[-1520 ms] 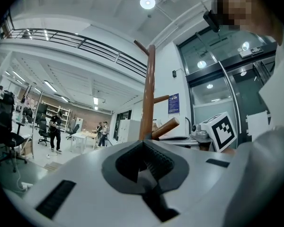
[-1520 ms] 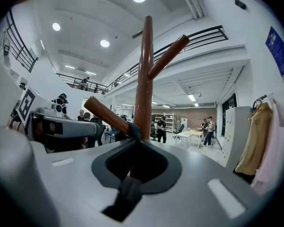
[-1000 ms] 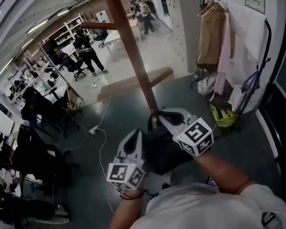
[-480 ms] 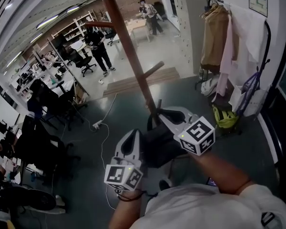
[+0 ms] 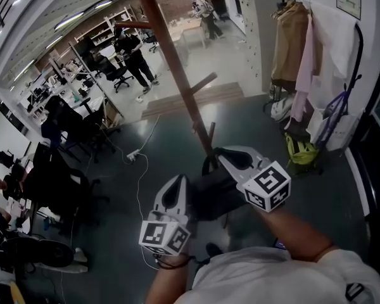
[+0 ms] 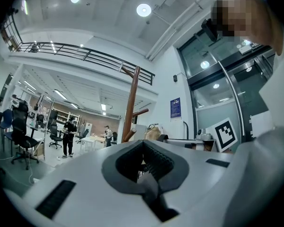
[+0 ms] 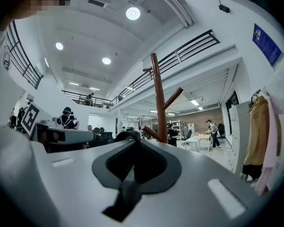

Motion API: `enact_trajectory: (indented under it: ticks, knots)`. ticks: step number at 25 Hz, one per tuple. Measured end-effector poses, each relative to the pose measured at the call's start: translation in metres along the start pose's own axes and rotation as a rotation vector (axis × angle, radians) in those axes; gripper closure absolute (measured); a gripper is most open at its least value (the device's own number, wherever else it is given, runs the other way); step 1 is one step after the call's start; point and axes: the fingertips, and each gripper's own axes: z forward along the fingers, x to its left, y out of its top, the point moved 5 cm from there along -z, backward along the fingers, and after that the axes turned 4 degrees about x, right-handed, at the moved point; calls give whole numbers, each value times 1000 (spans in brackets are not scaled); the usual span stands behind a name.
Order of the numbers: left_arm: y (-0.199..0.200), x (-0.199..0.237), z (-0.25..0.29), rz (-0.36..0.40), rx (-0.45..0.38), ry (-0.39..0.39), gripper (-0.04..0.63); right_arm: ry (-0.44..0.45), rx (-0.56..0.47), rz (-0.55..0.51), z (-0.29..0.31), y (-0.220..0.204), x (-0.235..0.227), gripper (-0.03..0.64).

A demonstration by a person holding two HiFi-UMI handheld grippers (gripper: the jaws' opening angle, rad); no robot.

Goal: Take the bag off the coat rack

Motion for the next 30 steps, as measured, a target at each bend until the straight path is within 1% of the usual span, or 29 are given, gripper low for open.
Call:
enact_trajectory:
  ticks: [6,12,20,30]
  knots:
    - [-7,2,-15,-3,9,-7,589,-6,15,15,-9,-12,18,592]
    - [-11,2,-44,1,15,-35,589,-28,14,31,-23,-17,50,592]
    - [-7,7,-110,9,32,-71,589,-94,0,15,-45,-8,115,592]
    - [-5,11,-195,15,36,-143,589,-167,10,28,-70,-20,201,592]
